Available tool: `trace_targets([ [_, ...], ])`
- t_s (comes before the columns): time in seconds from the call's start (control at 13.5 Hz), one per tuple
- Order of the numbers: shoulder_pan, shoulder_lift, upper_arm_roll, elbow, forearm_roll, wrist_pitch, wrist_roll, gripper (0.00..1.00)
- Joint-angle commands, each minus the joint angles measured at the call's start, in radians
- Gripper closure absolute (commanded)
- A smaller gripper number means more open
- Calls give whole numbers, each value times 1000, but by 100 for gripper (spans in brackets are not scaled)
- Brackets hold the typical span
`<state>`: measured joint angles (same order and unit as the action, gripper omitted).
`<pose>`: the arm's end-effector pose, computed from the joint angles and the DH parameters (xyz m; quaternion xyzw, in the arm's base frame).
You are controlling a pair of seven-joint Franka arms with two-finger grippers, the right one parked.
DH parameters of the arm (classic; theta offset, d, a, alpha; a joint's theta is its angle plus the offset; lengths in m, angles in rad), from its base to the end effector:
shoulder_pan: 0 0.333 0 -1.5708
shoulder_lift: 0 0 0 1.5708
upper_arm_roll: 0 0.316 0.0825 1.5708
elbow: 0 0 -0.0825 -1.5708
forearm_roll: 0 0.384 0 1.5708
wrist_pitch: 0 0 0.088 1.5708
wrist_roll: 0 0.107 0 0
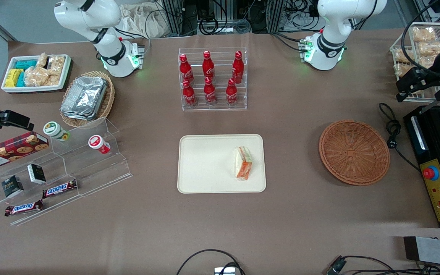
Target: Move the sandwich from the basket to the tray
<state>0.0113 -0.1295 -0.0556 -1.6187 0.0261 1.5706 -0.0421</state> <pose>0.5130 -0.0221 0.6710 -0.9990 0.0005 -0.0413 0.0149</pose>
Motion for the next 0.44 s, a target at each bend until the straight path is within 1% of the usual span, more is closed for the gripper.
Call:
trace_targets([
  [0.0, -16, -18, 17, 17, -15, -43, 19, 0],
  [0.22, -16, -18, 17, 17, -18, -43, 19, 0],
  [0.37, -16, -16, 17, 16, -46, -44, 18, 0],
])
